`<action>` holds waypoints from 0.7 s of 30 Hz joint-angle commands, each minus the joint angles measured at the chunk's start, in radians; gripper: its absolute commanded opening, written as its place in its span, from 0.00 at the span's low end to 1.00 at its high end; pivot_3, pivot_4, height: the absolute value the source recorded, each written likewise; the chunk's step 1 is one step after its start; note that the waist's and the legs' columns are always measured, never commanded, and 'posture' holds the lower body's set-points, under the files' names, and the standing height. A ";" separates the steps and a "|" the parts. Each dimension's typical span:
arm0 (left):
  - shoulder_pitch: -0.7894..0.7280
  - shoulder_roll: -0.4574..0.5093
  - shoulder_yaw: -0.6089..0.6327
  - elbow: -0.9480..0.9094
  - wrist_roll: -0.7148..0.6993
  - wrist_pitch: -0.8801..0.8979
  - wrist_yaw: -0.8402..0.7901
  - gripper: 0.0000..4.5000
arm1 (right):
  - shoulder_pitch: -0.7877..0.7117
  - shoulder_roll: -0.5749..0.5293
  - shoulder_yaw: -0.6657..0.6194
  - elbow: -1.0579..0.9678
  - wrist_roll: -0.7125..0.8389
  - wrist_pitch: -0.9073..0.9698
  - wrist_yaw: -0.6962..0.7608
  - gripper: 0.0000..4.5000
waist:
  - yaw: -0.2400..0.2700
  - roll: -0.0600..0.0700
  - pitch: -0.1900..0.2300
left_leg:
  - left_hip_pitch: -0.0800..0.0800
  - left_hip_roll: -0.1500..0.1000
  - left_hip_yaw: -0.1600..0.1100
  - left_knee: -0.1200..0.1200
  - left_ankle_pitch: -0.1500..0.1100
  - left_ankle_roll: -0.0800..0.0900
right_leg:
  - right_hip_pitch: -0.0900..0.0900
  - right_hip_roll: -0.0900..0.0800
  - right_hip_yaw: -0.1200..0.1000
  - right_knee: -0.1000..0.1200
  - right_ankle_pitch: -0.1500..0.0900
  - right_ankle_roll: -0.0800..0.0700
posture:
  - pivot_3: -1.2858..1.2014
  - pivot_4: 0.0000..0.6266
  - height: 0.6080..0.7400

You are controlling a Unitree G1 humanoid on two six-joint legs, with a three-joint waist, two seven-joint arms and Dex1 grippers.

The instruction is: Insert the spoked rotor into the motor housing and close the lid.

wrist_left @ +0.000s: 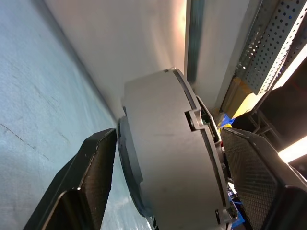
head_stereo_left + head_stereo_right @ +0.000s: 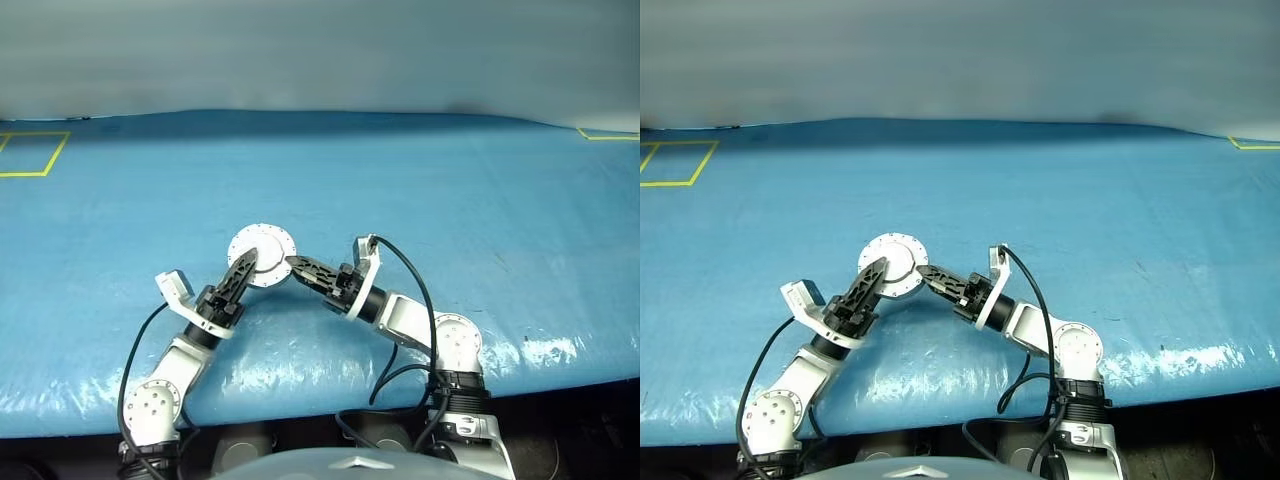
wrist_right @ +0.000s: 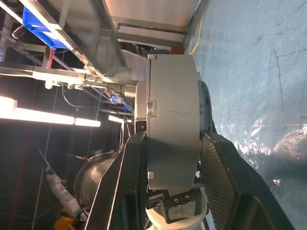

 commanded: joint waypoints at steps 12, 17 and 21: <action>-0.030 -0.009 -0.031 -0.005 0.097 -0.017 -0.050 0.57 | -0.014 0.034 0.012 -0.039 0.044 -0.018 -0.021 0.28 | 0.000 0.000 0.000 | 0.000 0.000 -0.001 0.001 0.000 0.000 | 0.001 0.000 0.000 0.000 0.000 0.000 | 0.52 0.24 1.00; -0.047 -0.016 -0.022 0.013 0.123 -0.042 -0.028 0.57 | -0.009 0.041 0.022 -0.057 -0.025 -0.062 -0.051 0.28 | 0.002 0.000 0.000 | 0.000 0.000 -0.001 0.002 0.000 0.000 | 0.001 0.000 0.000 0.001 0.000 0.000 | 0.52 0.24 1.00; -0.061 -0.025 -0.008 0.030 0.179 -0.086 0.043 0.57 | -0.003 0.052 0.025 -0.069 -0.049 -0.101 -0.040 0.45 | 0.003 0.000 0.000 | -0.001 0.000 -0.001 0.004 0.000 0.001 | 0.001 -0.001 0.000 0.001 0.000 0.000 | 0.52 0.24 1.00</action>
